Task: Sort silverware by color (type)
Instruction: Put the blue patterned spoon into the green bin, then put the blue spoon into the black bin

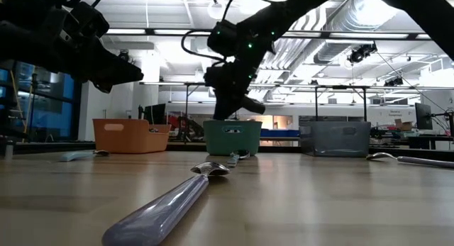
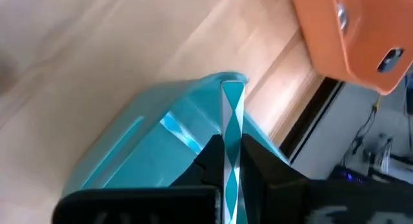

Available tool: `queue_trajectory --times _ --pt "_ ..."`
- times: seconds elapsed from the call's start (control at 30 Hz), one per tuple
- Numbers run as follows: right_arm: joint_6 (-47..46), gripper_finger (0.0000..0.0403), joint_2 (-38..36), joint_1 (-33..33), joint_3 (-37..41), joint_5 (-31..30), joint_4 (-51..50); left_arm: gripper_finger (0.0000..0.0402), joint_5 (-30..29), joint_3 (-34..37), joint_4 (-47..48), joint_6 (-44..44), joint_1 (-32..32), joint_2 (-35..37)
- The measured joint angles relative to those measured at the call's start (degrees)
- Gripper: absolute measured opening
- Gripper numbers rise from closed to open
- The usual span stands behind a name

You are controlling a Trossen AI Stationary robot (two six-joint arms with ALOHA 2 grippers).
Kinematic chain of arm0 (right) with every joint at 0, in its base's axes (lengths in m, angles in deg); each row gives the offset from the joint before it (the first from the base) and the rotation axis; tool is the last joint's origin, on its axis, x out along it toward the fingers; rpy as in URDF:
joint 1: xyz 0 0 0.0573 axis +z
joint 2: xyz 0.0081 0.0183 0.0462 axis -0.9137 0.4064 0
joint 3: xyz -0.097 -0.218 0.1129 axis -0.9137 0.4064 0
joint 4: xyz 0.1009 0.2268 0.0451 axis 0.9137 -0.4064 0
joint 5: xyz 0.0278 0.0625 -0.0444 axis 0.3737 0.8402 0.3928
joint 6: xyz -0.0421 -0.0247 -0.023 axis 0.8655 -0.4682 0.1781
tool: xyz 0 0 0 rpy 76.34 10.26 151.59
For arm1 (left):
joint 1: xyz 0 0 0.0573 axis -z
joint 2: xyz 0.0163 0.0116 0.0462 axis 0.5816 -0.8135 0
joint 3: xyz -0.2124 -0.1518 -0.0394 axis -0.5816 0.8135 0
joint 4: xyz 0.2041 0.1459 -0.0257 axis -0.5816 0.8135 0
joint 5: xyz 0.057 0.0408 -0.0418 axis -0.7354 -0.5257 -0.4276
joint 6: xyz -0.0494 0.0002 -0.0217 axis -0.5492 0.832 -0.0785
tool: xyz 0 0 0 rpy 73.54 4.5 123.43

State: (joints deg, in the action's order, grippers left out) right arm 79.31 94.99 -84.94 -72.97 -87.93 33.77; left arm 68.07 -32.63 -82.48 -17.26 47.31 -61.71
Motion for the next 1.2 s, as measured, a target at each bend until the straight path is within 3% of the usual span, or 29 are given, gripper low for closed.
queue_trajectory --times 0.27,0.77,1.2 --pt "2.1 0.0004 0.3 -2.5 0.0 6.2 -0.1 0.0076 0.0 0.0 -0.1 -0.5 0.0 0.0" --pt "9.2 0.0006 0.3 -5.1 0.0 8.9 -4.1 0.0076 -0.2 0.0 -0.1 -1.6 0.0 0.0" --pt "10.2 0.0067 0.3 -5.4 0.0 8.9 -3.6 0.0076 -0.3 0.0 -0.1 -1.9 0.0 0.0"
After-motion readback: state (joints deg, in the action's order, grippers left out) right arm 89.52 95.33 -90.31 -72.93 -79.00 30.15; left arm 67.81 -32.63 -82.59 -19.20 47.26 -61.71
